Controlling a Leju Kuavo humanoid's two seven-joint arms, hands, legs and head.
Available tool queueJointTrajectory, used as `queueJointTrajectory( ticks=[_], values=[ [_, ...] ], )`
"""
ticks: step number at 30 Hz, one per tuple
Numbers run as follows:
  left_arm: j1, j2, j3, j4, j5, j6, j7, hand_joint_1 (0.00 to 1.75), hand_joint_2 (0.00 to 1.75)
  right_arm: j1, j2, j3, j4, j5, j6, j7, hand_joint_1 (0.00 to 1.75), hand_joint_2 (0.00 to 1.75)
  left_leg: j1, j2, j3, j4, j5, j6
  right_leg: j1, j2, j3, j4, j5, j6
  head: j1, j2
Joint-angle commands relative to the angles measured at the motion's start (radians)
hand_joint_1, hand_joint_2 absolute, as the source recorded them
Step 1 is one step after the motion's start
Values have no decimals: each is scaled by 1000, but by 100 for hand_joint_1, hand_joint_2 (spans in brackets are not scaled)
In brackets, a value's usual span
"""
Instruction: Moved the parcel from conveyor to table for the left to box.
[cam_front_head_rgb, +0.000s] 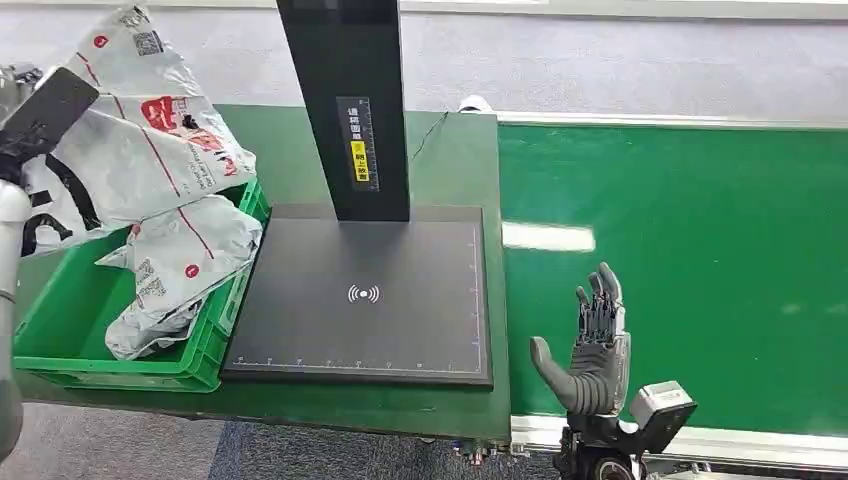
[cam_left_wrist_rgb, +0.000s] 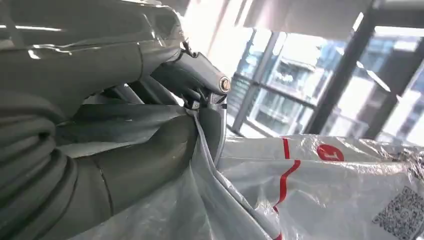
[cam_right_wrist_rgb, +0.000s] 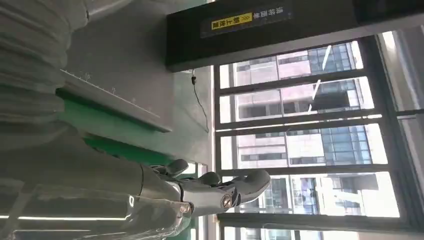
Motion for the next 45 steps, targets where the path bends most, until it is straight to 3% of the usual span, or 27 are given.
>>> queueJointTrajectory(
  ticks=[1, 4, 9, 25, 26, 27, 29, 45],
  values=[
    [-155, -62, -125, 175, -18, -162, -4, 175, 175, -12, -17, -14, 40, 5, -4, 2, 0, 175, 1, -3, -1, 1, 0, 1, 1, -4, 2, -1, 0, 0, 0, 0],
    [-187, -52, -161, 194, -28, -214, -6, 175, 175, -13, -18, -19, 46, 3, -4, 0, 0, 175, 2, -5, -2, 2, 1, 1, 2, -7, 1, 0, -1, 0, 0, 0],
    [-133, -2, -198, 158, 0, -238, -21, 175, 175, -22, -10, -25, 48, 3, 1, 0, 0, 175, 0, 2, 1, 0, 0, 0, 0, 0, 1, -1, 0, 0, 0, 0],
    [-117, 12, -220, 207, -18, -202, 17, 175, 175, -14, -6, -17, 34, 9, 1, 1, 0, 175, 0, 1, 1, -1, 0, 1, 1, 0, 2, -1, 0, 0, 0, 0],
    [-113, 17, -223, 205, -22, -206, 17, 79, 175, -16, -8, -18, 38, 10, 0, 2, 0, 175, 0, 1, 1, -1, 0, 1, 1, 0, 1, -1, 0, 0, 0, 0],
    [-108, 26, -223, 203, -22, -208, 14, 7, 175, -19, -9, -19, 41, 11, 0, 3, 0, 175, 0, 1, 0, -1, 0, 0, 0, 0, 1, -1, 0, 0, 0, 0],
    [-112, 31, -222, 205, -20, -220, 10, 0, 175, -20, -10, -21, 43, 12, -2, 3, 0, 175, 0, 2, 1, -1, 0, 0, 1, 1, 1, -1, 0, 0, 0, 0],
    [-75, -16, -202, 213, -27, -156, 26, 0, 175, 8, -5, -26, 24, 14, -6, 4, 0, 175, 0, -1, 0, -1, 0, 1, 1, -2, 1, -1, 0, 0, 0, 0]
  ],
)
